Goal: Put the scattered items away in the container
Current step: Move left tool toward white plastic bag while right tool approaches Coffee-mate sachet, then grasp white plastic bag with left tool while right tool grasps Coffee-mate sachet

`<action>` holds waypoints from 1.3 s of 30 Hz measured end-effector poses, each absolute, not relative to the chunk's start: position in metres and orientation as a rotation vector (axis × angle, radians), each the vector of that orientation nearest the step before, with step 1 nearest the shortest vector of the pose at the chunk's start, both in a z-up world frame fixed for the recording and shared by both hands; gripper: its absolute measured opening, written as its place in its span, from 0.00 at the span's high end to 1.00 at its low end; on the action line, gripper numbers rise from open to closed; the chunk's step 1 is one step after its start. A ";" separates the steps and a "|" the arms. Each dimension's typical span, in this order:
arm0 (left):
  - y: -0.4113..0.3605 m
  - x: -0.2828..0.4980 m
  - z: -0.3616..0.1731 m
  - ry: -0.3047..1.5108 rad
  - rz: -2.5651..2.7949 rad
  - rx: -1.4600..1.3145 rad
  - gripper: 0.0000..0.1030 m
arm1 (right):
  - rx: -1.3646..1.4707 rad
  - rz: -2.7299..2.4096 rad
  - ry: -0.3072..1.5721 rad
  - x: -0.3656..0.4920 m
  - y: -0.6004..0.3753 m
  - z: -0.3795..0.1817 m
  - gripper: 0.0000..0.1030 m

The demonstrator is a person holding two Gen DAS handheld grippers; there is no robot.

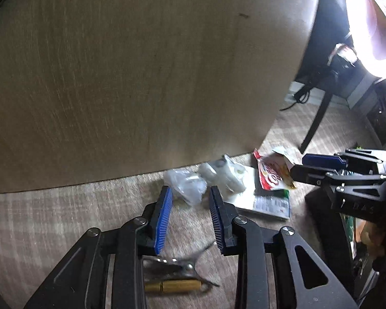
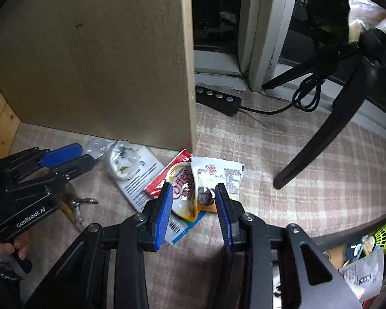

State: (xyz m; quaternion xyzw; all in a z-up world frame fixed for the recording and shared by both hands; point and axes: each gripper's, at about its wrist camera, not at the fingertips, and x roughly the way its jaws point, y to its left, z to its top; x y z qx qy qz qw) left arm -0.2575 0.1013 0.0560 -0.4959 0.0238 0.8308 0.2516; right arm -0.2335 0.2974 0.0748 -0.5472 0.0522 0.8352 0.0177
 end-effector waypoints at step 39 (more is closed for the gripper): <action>0.138 -0.151 0.168 0.049 2.138 -1.100 1.00 | -1.202 2.794 0.654 -0.075 0.401 0.217 0.95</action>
